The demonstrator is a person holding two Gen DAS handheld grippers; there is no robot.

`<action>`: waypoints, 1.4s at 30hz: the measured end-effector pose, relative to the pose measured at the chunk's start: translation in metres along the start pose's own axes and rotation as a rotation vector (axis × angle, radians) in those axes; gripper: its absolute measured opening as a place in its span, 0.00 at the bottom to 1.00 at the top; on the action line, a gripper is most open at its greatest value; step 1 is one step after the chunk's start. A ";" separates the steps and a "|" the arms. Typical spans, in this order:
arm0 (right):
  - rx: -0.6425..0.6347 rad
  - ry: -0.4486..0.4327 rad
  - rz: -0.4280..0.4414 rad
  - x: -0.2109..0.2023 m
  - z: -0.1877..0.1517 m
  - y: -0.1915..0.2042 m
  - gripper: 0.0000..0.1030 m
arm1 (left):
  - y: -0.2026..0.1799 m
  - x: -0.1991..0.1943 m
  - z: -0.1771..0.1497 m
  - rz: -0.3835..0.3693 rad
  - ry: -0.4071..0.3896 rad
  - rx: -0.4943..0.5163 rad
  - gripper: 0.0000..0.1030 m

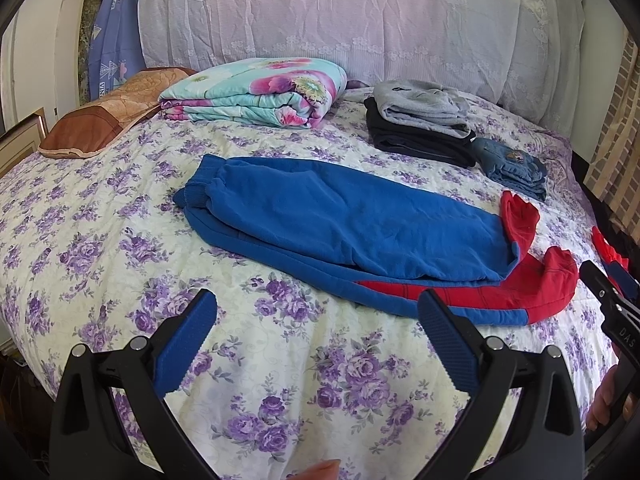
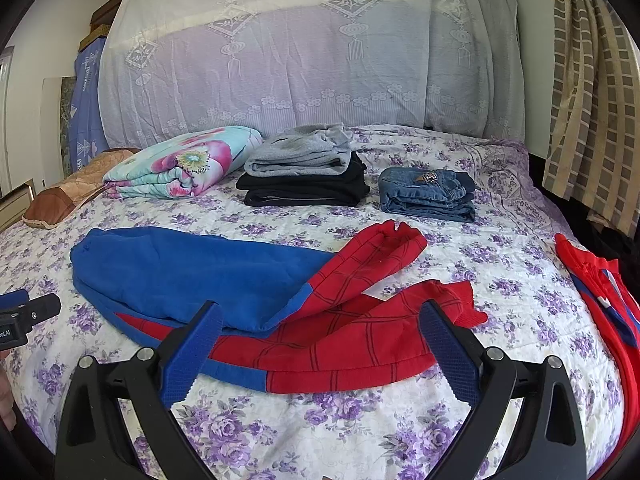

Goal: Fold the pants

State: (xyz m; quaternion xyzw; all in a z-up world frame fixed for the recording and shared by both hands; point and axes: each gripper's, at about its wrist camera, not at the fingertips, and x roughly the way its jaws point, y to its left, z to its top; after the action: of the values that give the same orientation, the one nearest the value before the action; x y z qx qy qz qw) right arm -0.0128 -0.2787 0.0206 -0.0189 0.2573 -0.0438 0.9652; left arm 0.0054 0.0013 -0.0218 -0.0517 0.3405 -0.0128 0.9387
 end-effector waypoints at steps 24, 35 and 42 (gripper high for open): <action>0.355 0.144 0.378 0.038 -0.029 -0.077 0.96 | 0.048 0.067 -0.018 0.075 0.171 -0.086 0.96; 0.521 0.241 0.307 0.068 -0.079 -0.144 0.97 | 0.045 0.079 -0.030 0.140 0.160 0.041 0.96; 0.369 0.300 0.283 0.067 -0.075 -0.122 0.97 | 0.088 0.067 -0.004 -0.148 0.197 -0.153 0.96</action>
State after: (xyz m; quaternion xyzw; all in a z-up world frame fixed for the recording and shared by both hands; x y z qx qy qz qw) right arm -0.0017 -0.4075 -0.0705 0.2002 0.3851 0.0432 0.8999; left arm 0.0539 0.0845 -0.0768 -0.1466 0.4264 -0.0612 0.8905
